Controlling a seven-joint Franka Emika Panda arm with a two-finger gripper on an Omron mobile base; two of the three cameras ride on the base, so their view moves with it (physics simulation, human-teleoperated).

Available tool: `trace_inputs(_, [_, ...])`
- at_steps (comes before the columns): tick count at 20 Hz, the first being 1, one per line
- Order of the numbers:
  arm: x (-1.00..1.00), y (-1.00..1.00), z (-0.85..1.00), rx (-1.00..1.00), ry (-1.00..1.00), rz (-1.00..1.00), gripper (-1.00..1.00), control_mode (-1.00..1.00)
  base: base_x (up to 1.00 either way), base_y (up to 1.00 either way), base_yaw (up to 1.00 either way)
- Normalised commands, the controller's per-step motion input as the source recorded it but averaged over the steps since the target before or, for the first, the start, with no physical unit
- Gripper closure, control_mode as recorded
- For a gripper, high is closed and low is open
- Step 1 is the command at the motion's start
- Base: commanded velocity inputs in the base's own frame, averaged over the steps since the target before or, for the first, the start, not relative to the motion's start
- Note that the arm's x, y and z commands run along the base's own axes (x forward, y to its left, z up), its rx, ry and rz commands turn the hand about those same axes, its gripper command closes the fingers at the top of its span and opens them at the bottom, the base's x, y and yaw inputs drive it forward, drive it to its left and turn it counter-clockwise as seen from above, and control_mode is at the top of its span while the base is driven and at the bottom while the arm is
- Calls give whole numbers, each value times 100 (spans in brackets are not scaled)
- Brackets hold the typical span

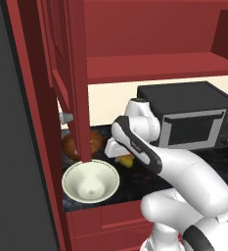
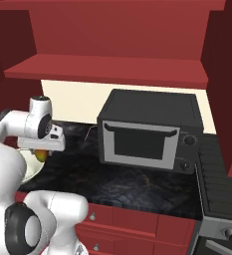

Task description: Pick both bowls and place them on the counter. Then place the mango in one bowl and place the eggplant in the other bowl.

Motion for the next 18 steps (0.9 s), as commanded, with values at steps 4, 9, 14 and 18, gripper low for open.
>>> trace_inputs(4, [12,52,-6,1,-4,0,100,-100,0,0,0])
trace_inputs(9, [3,50,-21,7,-1,0,100,-100,0,0,0])
trace_inputs(14, [0,46,-37,7,0,0,100,-100,0,0,0])
trace_inputs(18, [-5,35,-36,5,0,0,100,-100,0,0,0])
